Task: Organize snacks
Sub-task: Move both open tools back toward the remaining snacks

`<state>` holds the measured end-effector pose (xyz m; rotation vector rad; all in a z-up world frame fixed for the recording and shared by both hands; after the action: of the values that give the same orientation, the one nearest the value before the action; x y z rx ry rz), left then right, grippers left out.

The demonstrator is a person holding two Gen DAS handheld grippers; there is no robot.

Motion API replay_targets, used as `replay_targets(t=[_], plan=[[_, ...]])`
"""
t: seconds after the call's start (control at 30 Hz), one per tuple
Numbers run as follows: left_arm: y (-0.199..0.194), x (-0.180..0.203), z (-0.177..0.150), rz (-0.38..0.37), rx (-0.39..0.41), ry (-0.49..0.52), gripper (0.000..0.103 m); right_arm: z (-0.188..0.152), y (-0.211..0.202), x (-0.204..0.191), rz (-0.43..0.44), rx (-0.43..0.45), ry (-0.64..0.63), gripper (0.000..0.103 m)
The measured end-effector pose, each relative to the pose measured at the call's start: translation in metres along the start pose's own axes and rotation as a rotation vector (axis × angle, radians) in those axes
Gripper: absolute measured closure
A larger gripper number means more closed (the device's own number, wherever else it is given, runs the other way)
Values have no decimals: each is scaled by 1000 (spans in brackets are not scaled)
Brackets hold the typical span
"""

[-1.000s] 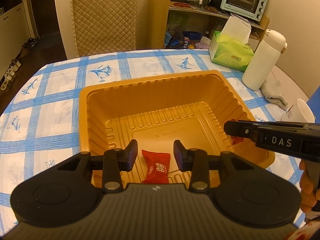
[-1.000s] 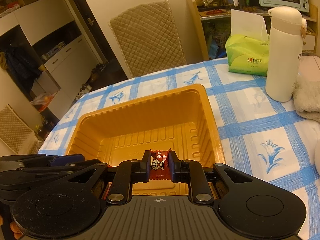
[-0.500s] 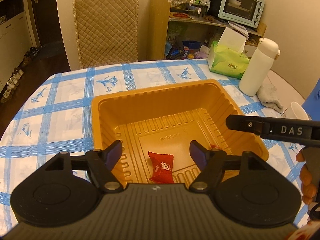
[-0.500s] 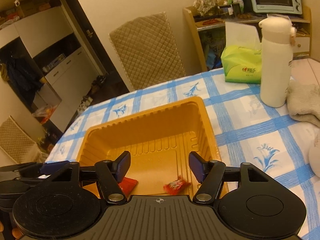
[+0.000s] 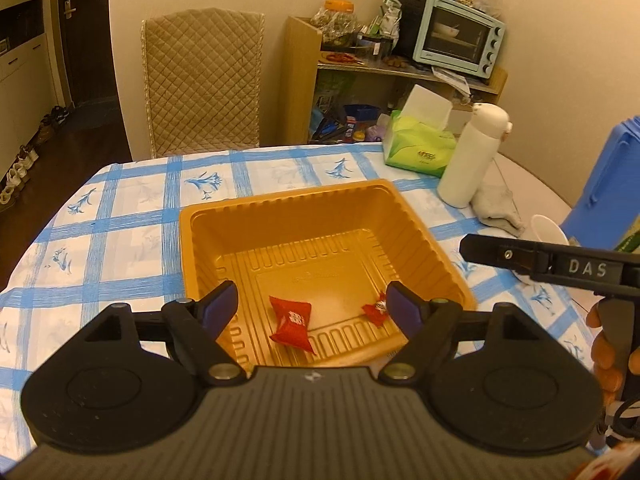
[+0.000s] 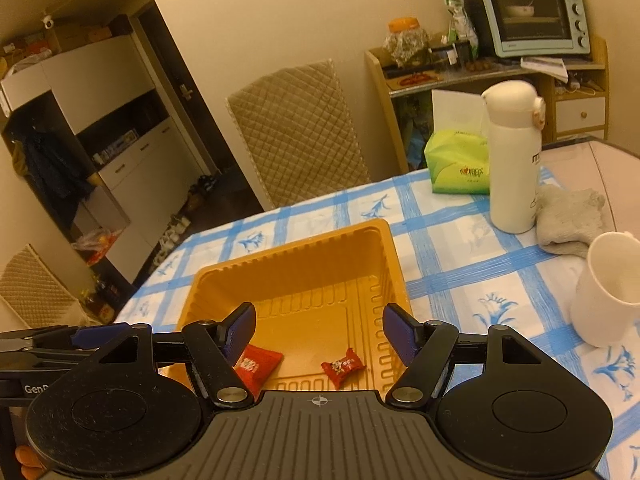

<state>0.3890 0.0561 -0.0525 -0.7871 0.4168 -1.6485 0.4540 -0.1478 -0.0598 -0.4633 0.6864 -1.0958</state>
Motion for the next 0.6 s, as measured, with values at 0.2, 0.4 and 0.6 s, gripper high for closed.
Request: replay_targets(t=[0.2,0.4,0.6], plan=[[-27,14,-13,-10,14,2,23,-7,-37,4,12,20,-4,33],[-50,22,-30,-16,20,-5,23,-23,-67,10,7,14,-21,33],[-69,31,-52,-19,14,-2,23,-45,-92,19,-6,11,-34,33]])
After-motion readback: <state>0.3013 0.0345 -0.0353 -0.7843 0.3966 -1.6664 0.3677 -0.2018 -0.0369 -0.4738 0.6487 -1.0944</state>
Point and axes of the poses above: each gripper's, at about its wrist camera, not at the fingertips, and y roughly the way its jaws point, x to its right, z to its top, the point moved 6 cm from there along y, roughly the way its jaws point, and after that the axes turned 13 degrees about -z, right-handed, at the moved point
